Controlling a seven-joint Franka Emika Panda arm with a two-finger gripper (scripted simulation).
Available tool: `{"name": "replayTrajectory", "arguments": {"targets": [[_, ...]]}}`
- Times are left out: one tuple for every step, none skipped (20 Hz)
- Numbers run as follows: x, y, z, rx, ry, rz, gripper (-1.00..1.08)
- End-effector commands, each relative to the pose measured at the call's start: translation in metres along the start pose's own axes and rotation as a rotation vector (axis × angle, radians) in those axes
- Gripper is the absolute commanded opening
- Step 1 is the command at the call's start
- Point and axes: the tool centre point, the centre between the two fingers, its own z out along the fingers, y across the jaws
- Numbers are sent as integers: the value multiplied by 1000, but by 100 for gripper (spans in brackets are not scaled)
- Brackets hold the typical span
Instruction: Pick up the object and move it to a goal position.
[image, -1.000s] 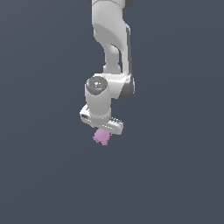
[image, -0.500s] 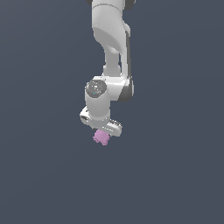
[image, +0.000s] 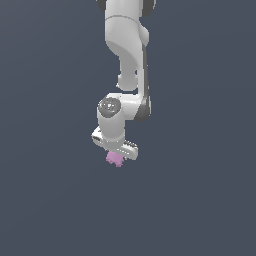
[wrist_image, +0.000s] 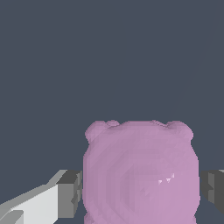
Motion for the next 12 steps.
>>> {"name": "replayTrajectory", "arguments": {"targets": [[-6, 0, 21, -8, -18, -6, 100], [-6, 0, 21, -8, -18, -6, 100], [-6, 0, 21, -8, -18, -6, -100], [-6, 0, 21, -8, -18, -6, -100], [-6, 0, 21, -8, -18, -6, -100], [-6, 0, 21, -8, -18, -6, -100], [-6, 0, 21, -8, -18, -6, -100], [-6, 0, 21, -8, -18, -6, -100], [-6, 0, 21, -8, -18, -6, -100], [-6, 0, 21, -8, -18, -6, -100], [-6, 0, 21, -8, -18, -6, -100], [-6, 0, 21, -8, -18, -6, -100]]}}
